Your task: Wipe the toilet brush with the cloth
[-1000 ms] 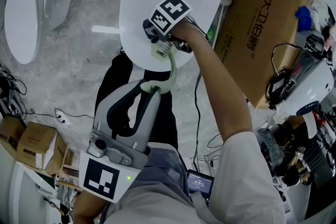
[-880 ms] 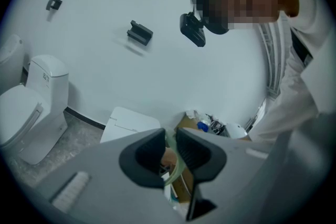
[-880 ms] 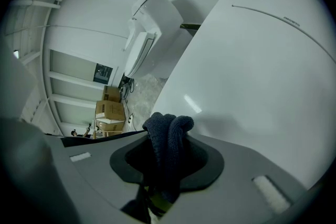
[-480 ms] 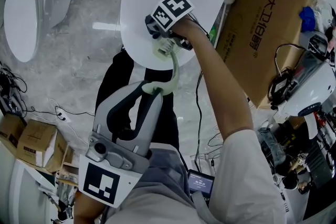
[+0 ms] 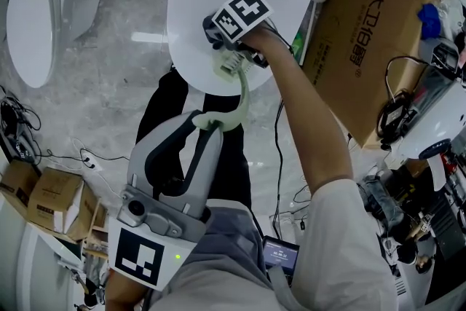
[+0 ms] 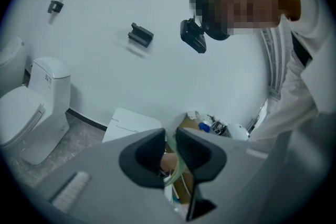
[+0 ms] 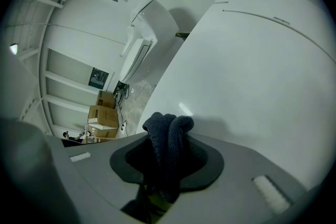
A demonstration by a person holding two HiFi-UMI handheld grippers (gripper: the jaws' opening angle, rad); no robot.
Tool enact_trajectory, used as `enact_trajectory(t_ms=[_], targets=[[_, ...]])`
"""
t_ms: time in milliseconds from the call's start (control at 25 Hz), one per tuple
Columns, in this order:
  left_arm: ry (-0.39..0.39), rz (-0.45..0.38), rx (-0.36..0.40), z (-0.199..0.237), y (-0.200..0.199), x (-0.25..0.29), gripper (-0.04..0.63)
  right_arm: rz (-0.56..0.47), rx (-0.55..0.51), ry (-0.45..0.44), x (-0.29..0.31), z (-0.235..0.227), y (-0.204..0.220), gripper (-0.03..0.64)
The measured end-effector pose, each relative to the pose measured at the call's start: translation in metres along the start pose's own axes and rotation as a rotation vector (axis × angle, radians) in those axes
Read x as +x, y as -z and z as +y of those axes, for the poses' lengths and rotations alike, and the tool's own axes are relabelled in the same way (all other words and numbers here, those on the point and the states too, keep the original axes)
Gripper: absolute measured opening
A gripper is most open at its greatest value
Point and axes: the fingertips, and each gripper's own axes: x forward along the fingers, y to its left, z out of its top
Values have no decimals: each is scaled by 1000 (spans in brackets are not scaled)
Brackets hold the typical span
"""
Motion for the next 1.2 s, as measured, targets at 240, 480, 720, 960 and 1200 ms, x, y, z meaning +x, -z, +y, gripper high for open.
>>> enact_trajectory(t_ms=[240,480,720,960,1200], targets=[[-4,-1,4,-1,1,0,0,-53,17,12,-3,-10,1,120],[-11,1,10,-2,1,0,0,-96,36,9,-7,-17,1,120],[-14,3,11,-2,2,1,0,-139,53,12,-13,-27,3,120],[-15,10,16,-2,2,0,0,-167,69,2,-15,-30,5,120],[-28,-23,33,-1,-5,5,0,-192,84,16,-23,-38,10,120]])
